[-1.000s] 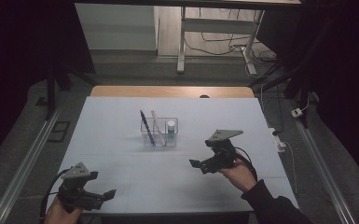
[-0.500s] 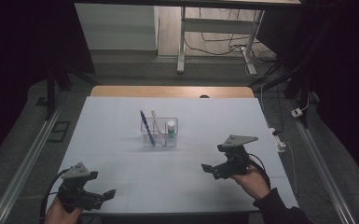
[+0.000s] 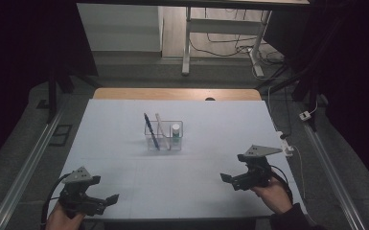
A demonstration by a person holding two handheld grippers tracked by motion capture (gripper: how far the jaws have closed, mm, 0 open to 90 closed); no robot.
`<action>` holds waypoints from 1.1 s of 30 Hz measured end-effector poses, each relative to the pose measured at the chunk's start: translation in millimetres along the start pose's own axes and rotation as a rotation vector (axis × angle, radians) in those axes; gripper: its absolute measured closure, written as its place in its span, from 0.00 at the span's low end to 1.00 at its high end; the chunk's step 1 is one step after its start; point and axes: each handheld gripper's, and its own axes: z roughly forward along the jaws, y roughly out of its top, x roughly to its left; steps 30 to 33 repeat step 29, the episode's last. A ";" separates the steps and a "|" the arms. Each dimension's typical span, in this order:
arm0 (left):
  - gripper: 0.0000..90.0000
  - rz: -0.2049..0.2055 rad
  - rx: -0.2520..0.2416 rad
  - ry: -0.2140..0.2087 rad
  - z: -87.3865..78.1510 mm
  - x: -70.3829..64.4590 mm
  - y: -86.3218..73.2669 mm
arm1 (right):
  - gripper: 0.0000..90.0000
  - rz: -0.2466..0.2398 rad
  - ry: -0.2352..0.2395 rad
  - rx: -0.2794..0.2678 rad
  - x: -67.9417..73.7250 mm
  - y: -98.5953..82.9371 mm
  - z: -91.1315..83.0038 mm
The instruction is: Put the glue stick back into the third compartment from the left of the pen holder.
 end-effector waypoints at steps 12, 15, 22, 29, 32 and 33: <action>0.00 -0.002 0.000 0.000 -0.1 0.1 0.0 | 0.00 0.063 -0.056 -0.004 -11.0 -23.5 -25.9; 0.00 -0.003 0.000 0.000 -0.1 0.2 0.0 | 0.00 0.076 -0.072 0.002 -13.0 -29.9 -32.2; 0.00 -0.004 0.000 0.003 -0.3 0.2 -0.3 | 0.00 0.098 -0.109 0.047 -14.3 -46.8 -42.4; 0.00 -0.004 -0.002 0.000 0.0 0.7 0.2 | 0.00 0.114 -0.143 0.078 -14.3 -49.5 -43.8; 0.00 -0.004 -0.002 0.000 0.0 0.7 0.2 | 0.00 0.114 -0.143 0.078 -14.3 -49.5 -43.8; 0.00 -0.004 -0.002 0.000 0.0 0.7 0.2 | 0.00 0.114 -0.143 0.078 -14.3 -49.5 -43.8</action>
